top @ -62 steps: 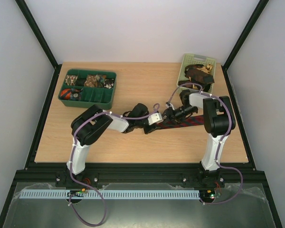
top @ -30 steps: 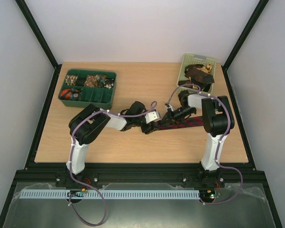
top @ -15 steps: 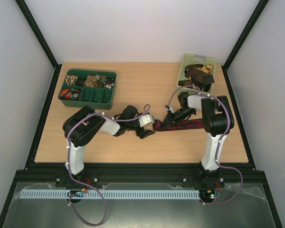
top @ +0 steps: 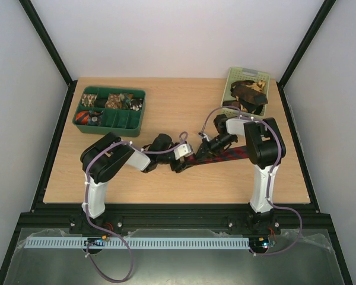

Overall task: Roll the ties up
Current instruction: Roll the tie at the center of the board.

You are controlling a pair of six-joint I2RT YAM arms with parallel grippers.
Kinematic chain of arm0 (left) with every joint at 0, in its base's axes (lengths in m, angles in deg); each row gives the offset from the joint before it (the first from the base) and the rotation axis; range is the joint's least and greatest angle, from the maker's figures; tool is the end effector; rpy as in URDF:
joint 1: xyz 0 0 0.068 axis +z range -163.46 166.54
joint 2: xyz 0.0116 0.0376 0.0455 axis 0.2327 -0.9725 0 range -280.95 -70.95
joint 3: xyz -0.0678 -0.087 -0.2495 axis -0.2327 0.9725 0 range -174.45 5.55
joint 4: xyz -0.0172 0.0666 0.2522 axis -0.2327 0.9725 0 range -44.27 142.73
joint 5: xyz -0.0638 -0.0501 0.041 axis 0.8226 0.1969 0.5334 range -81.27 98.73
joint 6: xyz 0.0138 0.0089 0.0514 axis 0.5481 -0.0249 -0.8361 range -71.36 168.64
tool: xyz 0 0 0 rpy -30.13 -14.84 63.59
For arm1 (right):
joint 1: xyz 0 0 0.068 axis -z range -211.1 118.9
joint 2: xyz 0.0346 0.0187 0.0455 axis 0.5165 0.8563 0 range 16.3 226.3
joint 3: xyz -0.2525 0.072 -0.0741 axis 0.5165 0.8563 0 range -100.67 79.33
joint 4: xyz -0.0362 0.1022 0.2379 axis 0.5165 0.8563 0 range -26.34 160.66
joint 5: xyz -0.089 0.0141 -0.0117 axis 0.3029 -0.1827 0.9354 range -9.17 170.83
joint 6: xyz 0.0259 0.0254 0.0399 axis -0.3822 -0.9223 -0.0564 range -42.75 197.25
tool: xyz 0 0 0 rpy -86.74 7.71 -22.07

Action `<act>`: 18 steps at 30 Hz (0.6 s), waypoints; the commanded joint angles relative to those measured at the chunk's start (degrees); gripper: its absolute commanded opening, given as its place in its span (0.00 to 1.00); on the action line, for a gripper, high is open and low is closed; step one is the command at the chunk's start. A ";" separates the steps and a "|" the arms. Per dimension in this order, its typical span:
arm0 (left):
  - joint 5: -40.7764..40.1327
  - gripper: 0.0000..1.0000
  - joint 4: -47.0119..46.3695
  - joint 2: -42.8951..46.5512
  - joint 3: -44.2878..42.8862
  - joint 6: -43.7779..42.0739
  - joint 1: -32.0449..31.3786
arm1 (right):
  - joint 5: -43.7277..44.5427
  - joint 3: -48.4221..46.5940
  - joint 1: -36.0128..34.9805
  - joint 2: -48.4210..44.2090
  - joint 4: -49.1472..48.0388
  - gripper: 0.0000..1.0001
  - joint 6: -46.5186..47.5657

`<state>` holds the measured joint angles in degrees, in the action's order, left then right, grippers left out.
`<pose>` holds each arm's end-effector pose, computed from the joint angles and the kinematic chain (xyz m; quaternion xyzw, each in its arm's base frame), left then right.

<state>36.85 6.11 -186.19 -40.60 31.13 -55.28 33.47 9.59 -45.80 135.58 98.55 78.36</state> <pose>0.2630 -0.2579 0.0930 0.5211 0.6674 -0.3081 0.4338 0.3446 0.1176 0.0988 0.1451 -0.9033 -0.4036 0.0033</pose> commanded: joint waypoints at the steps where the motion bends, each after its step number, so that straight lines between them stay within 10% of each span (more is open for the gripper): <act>1: -1.28 0.72 0.68 -2.43 -0.53 -0.74 -0.43 | 14.50 0.49 -1.26 5.79 -2.94 0.01 1.65; 7: -5.59 0.45 5.61 -2.16 -0.33 -5.53 -1.68 | 13.98 0.51 -1.14 4.85 -0.72 0.05 3.38; 18: -9.13 0.41 16.00 -2.86 0.07 -10.29 -1.68 | 4.79 -5.05 3.30 -2.44 11.89 0.54 7.43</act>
<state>33.42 9.48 -186.08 -42.19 24.61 -56.70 34.37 5.51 -43.94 134.77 104.39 83.78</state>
